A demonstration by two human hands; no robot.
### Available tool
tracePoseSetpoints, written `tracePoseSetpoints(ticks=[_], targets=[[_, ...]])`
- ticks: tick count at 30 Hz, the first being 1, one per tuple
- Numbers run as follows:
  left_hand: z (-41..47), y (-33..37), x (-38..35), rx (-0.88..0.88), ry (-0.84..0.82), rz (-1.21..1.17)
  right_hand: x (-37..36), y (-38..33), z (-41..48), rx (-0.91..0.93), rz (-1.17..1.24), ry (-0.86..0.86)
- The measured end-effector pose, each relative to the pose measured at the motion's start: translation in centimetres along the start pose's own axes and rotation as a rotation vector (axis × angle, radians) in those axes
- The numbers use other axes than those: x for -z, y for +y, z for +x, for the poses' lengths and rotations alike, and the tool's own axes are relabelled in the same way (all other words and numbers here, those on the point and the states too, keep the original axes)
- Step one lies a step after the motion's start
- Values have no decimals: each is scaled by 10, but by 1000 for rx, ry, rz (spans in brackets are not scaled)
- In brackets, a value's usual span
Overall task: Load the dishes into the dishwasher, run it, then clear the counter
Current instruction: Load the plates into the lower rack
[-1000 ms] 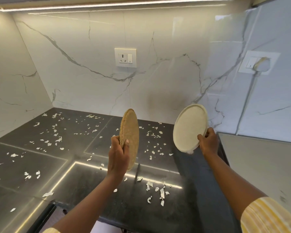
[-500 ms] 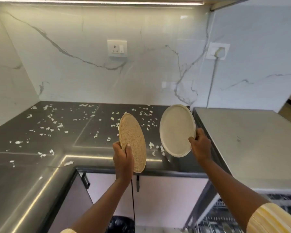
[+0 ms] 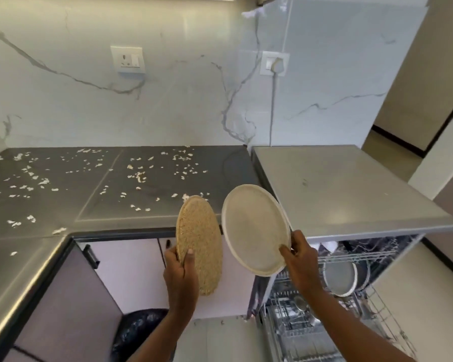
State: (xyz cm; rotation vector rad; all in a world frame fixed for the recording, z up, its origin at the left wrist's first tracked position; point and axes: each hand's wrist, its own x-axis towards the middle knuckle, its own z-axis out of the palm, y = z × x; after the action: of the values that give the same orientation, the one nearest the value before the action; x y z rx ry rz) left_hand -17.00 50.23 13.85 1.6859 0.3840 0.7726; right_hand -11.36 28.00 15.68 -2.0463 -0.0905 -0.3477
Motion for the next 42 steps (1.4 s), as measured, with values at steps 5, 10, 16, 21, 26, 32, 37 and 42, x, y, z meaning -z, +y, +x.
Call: tracePoseSetpoints(ticks=[5, 10, 16, 21, 26, 32, 37, 42], targets=[[-99, 6, -57, 32, -10, 59, 88, 63, -41, -63, -35, -10], [-181, 5, -115, 141, -24, 123, 157, 131, -74, -87, -161, -88], [-236, -17, -178, 271, -115, 190, 189, 212, -80, -231, -191, -186], [-254, -65, -242, 391, -200, 212, 193, 287, -67, -334, -261, -261], [-274, -123, -308, 532, -274, 250, 199, 370, -55, -458, -349, -281], [-276, -184, -383, 690, -366, 175, 197, 456, -8, -476, -415, -210], [-269, -241, -458, 788, -347, 83, 182, 533, 44, -402, -426, -180], [-256, -300, -523, 779, -233, 18, 149, 599, 84, -367, -378, -138]])
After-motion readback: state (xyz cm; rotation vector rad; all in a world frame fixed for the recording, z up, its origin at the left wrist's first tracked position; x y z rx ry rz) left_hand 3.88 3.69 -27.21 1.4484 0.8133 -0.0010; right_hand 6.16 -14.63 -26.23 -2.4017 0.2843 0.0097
